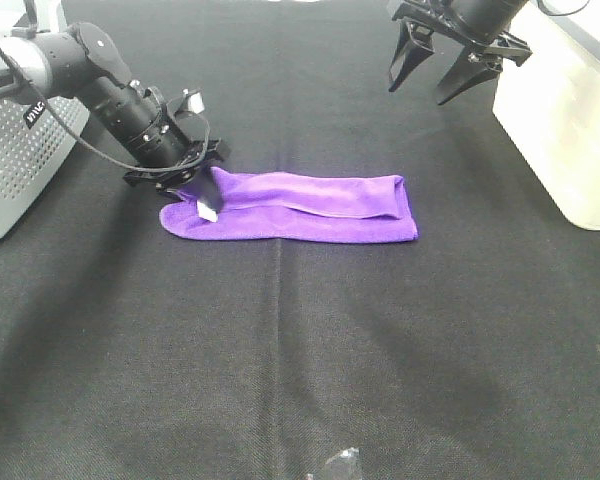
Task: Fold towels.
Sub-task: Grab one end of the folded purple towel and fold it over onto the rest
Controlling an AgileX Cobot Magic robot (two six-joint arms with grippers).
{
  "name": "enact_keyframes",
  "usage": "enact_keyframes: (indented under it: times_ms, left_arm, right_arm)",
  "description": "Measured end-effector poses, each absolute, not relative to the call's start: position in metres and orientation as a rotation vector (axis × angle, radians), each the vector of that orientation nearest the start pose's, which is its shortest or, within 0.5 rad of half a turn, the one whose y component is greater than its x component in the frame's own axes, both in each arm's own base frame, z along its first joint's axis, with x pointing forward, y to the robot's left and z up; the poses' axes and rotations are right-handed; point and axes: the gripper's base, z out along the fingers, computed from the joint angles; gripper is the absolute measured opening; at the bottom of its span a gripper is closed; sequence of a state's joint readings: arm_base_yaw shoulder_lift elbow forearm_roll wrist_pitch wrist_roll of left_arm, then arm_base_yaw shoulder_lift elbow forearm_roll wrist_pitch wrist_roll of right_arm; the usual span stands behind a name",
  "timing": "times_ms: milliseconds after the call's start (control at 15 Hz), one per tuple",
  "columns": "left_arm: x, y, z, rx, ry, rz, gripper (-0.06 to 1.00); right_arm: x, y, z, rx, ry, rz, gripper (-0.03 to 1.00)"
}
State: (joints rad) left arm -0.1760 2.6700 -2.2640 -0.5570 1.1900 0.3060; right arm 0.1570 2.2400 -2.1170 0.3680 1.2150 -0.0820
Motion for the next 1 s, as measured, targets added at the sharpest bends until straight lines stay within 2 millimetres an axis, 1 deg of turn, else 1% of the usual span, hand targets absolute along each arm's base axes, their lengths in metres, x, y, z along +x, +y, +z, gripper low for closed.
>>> enact_keyframes:
  times_ms: [67, 200, 333, 400, 600, 667, 733, 800, 933, 1000]
  left_arm:
    - [0.509, -0.135, 0.082, 0.412, 2.921, -0.764, 0.05]
    - [0.508, -0.137, 0.088, 0.439, 2.922, -0.708, 0.05]
    - [0.507, -0.136, 0.099, 0.496, 2.924, -0.610, 0.05]
    - [0.507, -0.133, 0.109, 0.519, 2.914, -0.555, 0.05]
    - [0.505, -0.129, 0.161, 0.546, 2.825, -0.486, 0.05]
    - [0.503, -0.132, 0.176, 0.557, 2.795, -0.485, 0.05]
    - [0.501, -0.139, 0.181, 0.577, 2.782, -0.487, 0.05]
    - [0.497, -0.151, 0.182, 0.611, 2.777, -0.492, 0.05]
    - [0.484, -0.191, 0.179, 0.727, 2.767, -0.509, 0.05]
    - [0.480, -0.201, 0.179, 0.755, 2.762, -0.513, 0.05]
  right_arm:
    - [0.475, 0.106, 0.253, -0.231, 2.781, 0.532, 0.65]
    - [0.474, 0.106, 0.254, -0.232, 2.779, 0.531, 0.65]
    - [0.472, 0.106, 0.264, -0.235, 2.758, 0.530, 0.65]
    - [0.469, 0.105, 0.272, -0.238, 2.743, 0.529, 0.65]
    - [0.462, 0.104, 0.294, -0.247, 2.696, 0.523, 0.65]
    - [0.458, 0.103, 0.303, -0.250, 2.678, 0.522, 0.65]
    - [0.455, 0.103, 0.312, -0.253, 2.659, 0.521, 0.65]
    - [0.451, 0.102, 0.320, -0.255, 2.641, 0.520, 0.65]
    - [0.443, 0.101, 0.340, -0.262, 2.598, 0.518, 0.65]
    - [0.440, 0.100, 0.345, -0.263, 2.587, 0.518, 0.65]
